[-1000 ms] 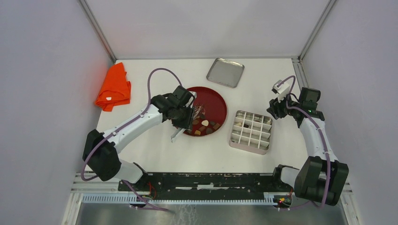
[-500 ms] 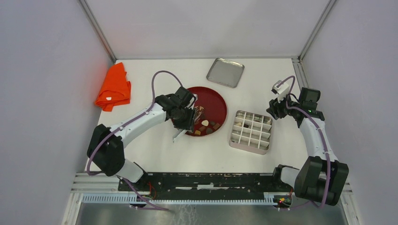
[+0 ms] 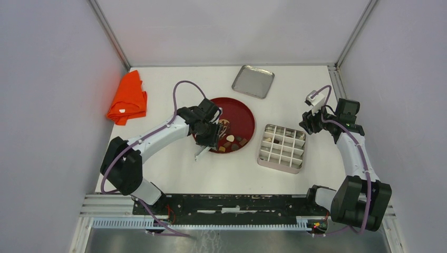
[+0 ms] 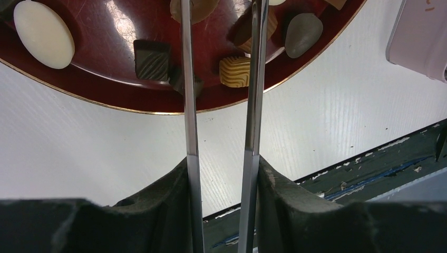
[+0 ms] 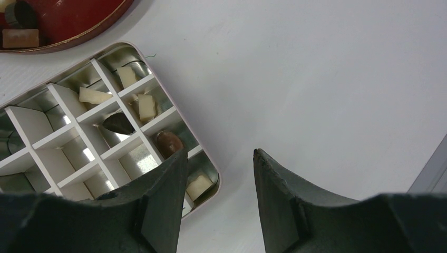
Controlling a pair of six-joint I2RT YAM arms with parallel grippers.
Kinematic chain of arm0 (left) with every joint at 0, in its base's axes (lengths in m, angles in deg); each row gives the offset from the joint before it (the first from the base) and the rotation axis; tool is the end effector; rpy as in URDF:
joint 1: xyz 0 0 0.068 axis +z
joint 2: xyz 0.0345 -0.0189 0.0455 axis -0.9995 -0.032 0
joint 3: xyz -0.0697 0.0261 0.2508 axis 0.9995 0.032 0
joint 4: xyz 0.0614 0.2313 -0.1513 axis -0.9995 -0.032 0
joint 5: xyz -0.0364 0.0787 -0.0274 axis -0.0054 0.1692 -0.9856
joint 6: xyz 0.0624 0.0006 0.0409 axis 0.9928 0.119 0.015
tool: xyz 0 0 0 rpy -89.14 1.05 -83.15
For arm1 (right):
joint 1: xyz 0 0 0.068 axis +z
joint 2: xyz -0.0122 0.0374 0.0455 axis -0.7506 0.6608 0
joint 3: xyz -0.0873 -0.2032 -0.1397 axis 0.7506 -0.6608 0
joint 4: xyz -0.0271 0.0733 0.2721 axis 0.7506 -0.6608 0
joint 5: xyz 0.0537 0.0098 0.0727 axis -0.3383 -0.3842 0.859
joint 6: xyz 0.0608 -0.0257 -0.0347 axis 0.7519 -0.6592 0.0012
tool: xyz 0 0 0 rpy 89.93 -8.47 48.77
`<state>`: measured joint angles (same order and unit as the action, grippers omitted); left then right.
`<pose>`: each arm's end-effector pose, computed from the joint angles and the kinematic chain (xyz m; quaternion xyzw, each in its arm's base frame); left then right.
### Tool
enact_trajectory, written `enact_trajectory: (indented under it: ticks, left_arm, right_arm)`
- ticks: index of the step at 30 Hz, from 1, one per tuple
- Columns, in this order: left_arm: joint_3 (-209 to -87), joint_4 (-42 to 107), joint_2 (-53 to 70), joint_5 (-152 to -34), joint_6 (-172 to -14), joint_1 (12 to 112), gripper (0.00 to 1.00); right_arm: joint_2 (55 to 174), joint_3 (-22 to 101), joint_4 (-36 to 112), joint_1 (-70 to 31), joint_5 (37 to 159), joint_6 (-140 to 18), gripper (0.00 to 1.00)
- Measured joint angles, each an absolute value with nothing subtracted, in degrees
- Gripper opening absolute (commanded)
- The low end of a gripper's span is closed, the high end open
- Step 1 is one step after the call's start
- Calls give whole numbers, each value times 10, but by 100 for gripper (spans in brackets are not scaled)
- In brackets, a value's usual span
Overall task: Pack the chocolate
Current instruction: Pick up the fake chocolate from the plate.
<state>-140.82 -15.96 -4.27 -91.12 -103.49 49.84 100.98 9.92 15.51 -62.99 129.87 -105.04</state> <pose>0.2542 -0.2096 0.1905 0.1479 0.9709 -0.1369 0.1293 0.2821 -0.0305 0.2185 -0.3020 0.8237 0.1265 0.4629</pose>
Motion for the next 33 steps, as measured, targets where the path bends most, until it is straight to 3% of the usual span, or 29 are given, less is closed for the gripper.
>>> enact_trajectory:
  ticks: [33]
  left_arm:
    - [-1413, -158, -83, -928, -1035, 482, 44]
  right_arm:
    - [1010, 99, 148, -629, 1300, -1055, 55]
